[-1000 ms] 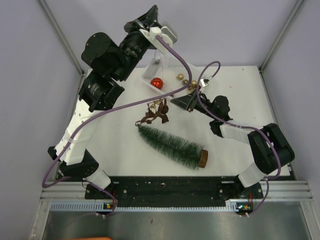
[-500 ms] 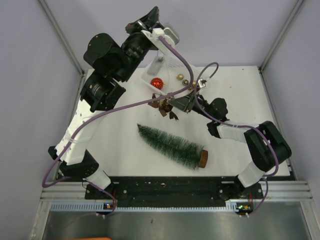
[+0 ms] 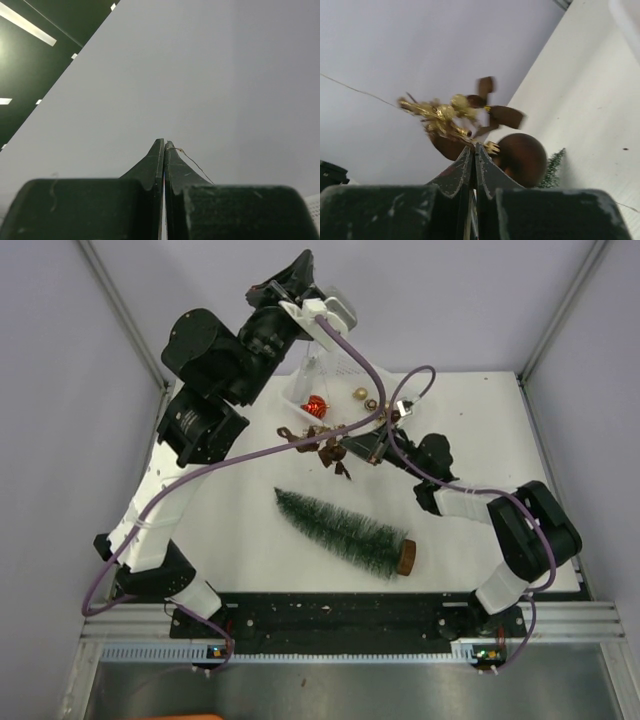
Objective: Decorate the small christmas tree
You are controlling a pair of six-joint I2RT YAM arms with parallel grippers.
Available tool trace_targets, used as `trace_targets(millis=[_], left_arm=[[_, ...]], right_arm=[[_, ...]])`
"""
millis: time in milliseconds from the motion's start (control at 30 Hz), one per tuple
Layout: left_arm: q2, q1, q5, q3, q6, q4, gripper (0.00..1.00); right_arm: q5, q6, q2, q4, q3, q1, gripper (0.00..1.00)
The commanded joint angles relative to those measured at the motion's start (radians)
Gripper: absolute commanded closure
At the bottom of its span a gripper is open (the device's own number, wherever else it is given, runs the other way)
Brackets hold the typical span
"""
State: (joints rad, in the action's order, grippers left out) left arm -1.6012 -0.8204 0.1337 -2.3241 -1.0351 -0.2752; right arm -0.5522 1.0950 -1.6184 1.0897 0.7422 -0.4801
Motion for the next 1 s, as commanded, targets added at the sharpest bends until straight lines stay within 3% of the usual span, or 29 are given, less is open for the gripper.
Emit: trace_targets(millis=[0,267,433,567,800,967], left_arm=[[0.040,-0.005,0.047,-0.037,-0.078,0.161,0.99],[0.032,-0.005,0.093,-0.092,-0.261,0.376,1.00],[0.017,-0.005,0.095,-0.121,-0.408,0.586,1.00],[0.024,-0.005,0.064,-0.202,-0.424,0.574,1.00],[0.113,-0.005,0.090,-0.149,-0.448,0.548,1.00],[0.205,-0.005,0.125,-0.035,-0.444,0.530,1.00]], right_arm=[[0.046,-0.099,0.009,-0.096,0.019,0.058,0.98],[0.028,-0.127,-0.014,-0.128,-0.004,0.149,0.98],[0.098,-0.300,-0.011,-0.387,0.081,0.152,0.99],[0.224,-0.408,-0.011,-0.546,0.134,0.155,0.99],[0.405,-0.484,-0.024,-0.718,0.394,0.155,0.97],[0.362,-0.448,-0.122,-0.781,0.684,0.172,0.97]])
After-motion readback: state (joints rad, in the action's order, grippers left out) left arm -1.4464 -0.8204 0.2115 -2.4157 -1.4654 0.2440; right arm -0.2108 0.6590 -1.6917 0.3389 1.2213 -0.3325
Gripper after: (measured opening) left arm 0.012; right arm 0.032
